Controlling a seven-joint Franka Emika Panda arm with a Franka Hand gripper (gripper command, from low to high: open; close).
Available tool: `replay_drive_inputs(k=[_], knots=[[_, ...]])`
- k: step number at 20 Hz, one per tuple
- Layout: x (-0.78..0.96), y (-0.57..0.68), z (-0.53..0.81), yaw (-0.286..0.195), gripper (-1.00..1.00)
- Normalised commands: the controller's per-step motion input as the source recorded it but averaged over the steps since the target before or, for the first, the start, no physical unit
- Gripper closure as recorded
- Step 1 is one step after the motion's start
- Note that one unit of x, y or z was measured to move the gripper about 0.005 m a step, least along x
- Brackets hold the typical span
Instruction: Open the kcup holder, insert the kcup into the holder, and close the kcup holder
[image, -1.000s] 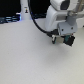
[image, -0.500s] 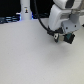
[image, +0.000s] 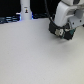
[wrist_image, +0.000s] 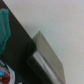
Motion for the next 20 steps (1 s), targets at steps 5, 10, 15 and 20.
replay_drive_inputs(k=[5, 10, 15, 20], knots=[[-0.73, 0.50, -0.03, 0.068, -1.00], [-0.76, 0.51, -0.01, 0.060, -1.00], [-0.74, 0.51, -0.01, 0.061, -1.00], [-0.52, 0.43, 0.08, 0.045, -1.00]])
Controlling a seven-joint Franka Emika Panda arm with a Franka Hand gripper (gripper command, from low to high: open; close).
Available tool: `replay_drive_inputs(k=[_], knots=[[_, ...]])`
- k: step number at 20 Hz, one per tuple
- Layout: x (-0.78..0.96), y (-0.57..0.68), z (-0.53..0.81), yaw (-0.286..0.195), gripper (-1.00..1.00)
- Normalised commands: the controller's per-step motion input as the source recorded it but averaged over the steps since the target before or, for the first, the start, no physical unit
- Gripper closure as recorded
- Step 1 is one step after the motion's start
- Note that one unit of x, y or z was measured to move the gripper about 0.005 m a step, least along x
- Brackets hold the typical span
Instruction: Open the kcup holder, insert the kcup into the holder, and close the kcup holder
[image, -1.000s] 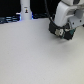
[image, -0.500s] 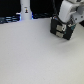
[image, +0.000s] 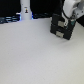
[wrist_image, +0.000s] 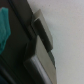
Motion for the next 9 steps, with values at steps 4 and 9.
replay_drive_inputs(k=[4, 9], knots=[[0.16, 0.04, 0.25, -0.020, -1.00], [0.15, 0.04, 0.09, -0.016, -1.00]])
